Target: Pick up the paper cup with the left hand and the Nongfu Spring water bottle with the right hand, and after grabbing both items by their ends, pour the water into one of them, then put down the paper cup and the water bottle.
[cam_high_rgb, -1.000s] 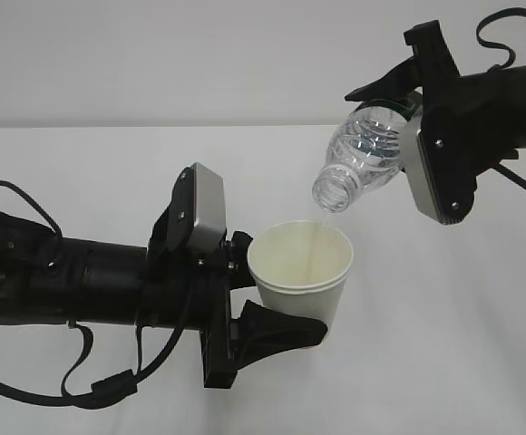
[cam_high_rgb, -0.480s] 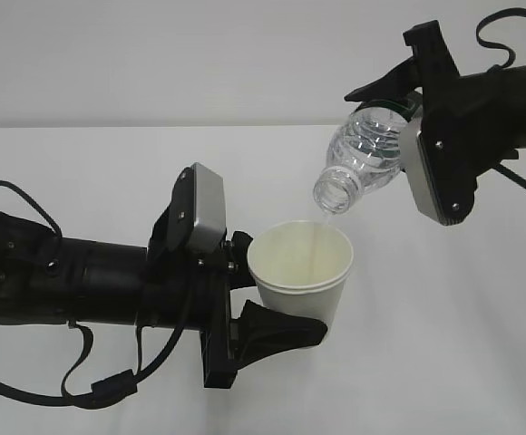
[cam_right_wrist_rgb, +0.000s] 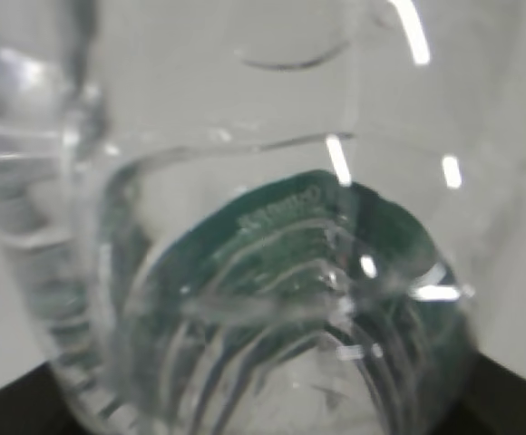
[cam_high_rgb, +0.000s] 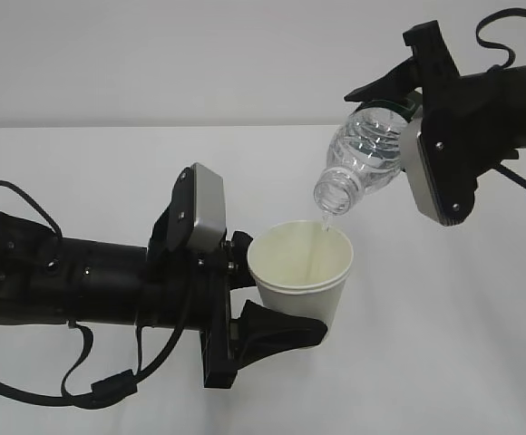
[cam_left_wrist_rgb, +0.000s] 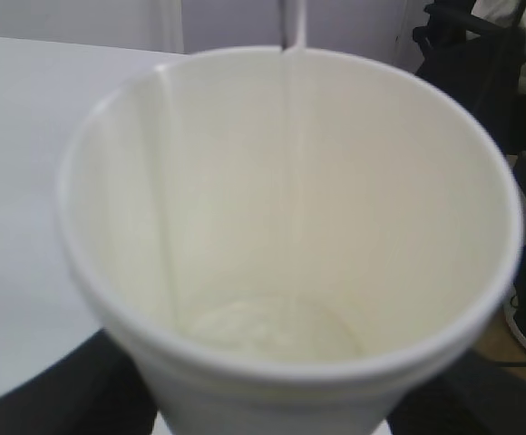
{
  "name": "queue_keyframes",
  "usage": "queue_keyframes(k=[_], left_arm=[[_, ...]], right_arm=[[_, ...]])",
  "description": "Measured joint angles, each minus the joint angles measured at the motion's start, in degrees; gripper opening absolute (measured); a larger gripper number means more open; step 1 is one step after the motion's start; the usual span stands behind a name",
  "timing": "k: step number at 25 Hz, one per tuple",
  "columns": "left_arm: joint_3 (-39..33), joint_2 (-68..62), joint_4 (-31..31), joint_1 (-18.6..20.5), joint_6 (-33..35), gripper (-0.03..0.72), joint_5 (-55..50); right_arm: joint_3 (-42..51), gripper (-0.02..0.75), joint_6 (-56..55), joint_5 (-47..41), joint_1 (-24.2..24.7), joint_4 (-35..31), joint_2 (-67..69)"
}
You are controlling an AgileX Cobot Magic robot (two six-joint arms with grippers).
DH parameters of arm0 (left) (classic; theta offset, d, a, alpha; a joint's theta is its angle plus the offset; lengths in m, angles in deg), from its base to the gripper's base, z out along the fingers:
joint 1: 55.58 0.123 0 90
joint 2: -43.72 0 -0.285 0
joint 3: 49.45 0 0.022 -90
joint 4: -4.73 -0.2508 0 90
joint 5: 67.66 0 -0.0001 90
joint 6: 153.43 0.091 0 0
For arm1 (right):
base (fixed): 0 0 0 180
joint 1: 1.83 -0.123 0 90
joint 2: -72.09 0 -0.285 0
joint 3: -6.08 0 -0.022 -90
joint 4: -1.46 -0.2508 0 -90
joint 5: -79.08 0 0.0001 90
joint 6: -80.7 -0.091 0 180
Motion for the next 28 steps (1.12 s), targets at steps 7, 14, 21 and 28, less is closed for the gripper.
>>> queue_keyframes(k=[7,14,21,28], left_arm=[[0.00,0.00,0.11,0.00,0.00,0.482,0.00],[0.00,0.00,0.21,0.00,0.00,0.482,0.00],[0.00,0.00,0.21,0.00,0.00,0.482,0.00],[0.00,0.00,0.31,0.00,0.00,0.482,0.00]], right_arm=[[0.00,0.491,0.05,0.00,0.00,0.00,0.00],[0.00,0.491,0.05,0.00,0.00,0.00,0.00],[0.00,0.491,0.14,0.00,0.00,0.00,0.00],[0.00,0.491,0.14,0.00,0.00,0.00,0.00]])
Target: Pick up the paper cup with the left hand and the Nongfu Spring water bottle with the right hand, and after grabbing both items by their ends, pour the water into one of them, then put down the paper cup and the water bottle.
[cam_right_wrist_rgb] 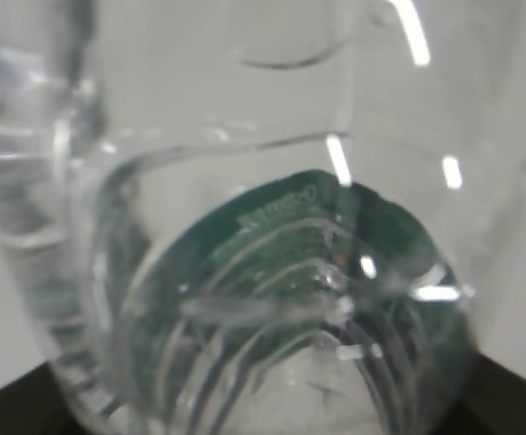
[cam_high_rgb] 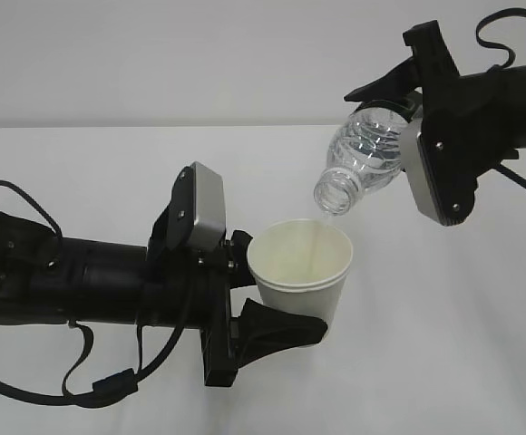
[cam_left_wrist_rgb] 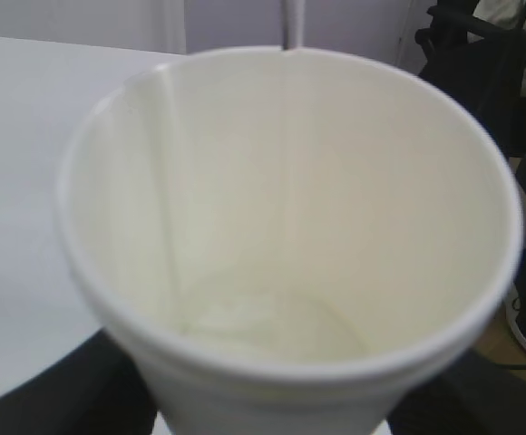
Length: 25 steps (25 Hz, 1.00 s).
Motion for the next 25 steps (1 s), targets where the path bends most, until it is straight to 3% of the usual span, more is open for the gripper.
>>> queue_keyframes(k=[25], left_arm=[[0.00,0.00,0.31,0.00,0.00,0.482,0.00]], right_arm=[[0.00,0.491,0.14,0.00,0.00,0.00,0.00]])
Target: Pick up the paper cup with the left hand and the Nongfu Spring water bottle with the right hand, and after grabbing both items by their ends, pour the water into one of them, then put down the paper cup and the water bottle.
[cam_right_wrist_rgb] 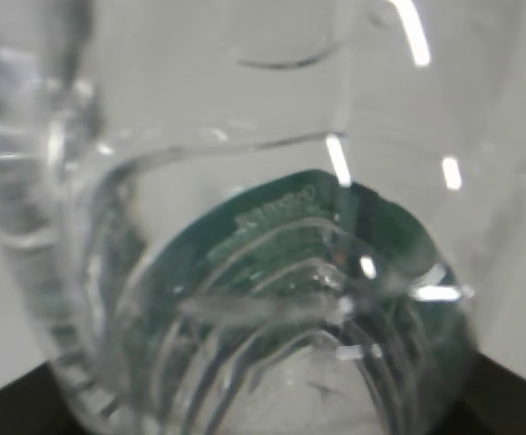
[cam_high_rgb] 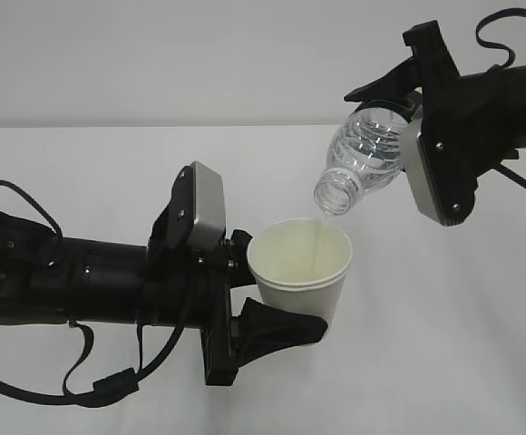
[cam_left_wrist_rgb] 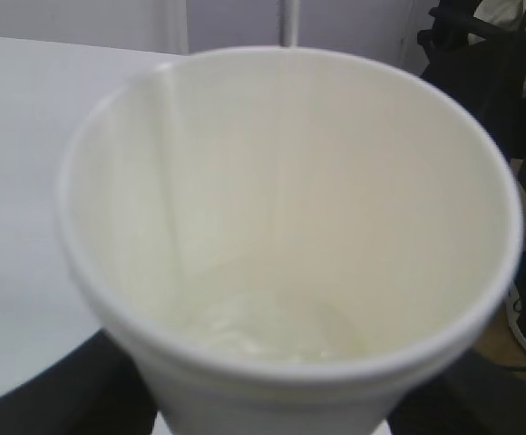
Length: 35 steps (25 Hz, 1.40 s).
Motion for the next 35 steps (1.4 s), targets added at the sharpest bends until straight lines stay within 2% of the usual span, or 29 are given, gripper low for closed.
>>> queue_keyframes(k=[35], left_arm=[[0.00,0.00,-0.44,0.00,0.00,0.482,0.00]], right_arm=[[0.00,0.491,1.18,0.00,0.00,-0.21,0.00]])
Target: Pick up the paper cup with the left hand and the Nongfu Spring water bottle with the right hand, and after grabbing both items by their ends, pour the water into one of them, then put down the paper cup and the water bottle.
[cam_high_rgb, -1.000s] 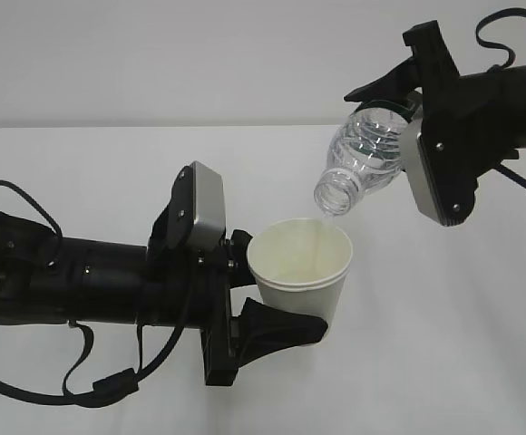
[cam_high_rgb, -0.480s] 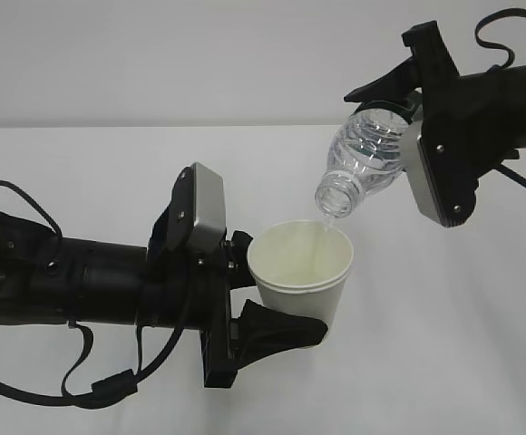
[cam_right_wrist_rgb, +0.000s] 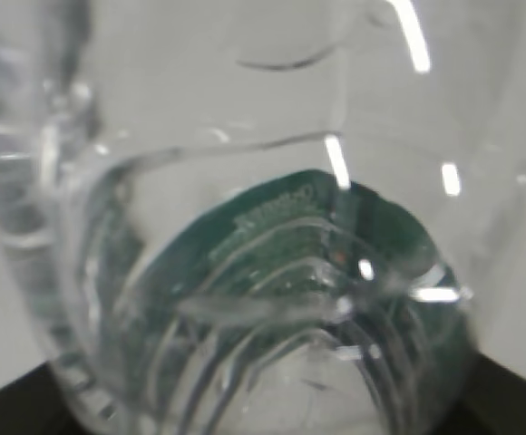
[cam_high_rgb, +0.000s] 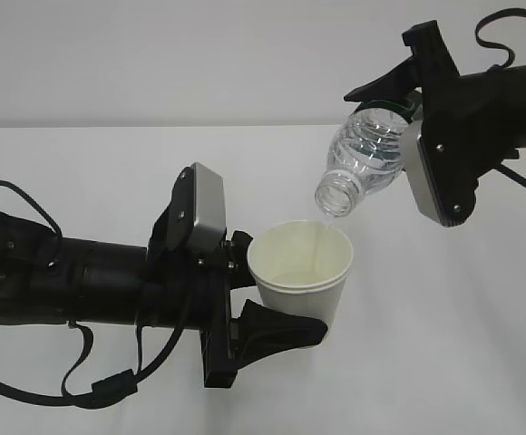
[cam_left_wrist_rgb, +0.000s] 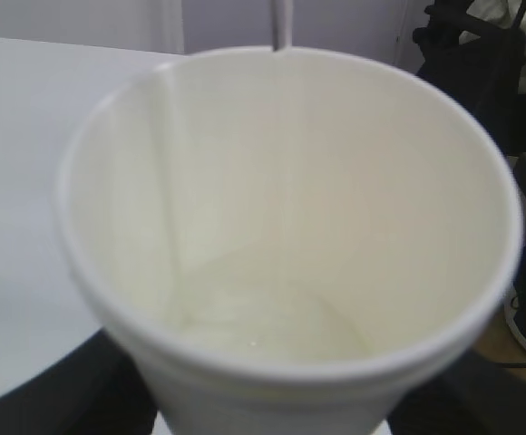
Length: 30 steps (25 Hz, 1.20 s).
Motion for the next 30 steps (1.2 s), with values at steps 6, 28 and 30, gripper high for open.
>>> queue_keyframes(k=[6,28,30], left_arm=[[0.00,0.00,0.00,0.00,0.00,0.482,0.00],[0.00,0.00,0.00,0.00,0.00,0.482,0.00],[0.00,0.00,0.00,0.00,0.00,0.482,0.00]], right_arm=[[0.00,0.491,0.04,0.00,0.00,-0.20,0.00],[0.00,0.491,0.25,0.00,0.00,-0.20,0.00],[0.00,0.491,0.25,0.00,0.00,-0.20,0.00]])
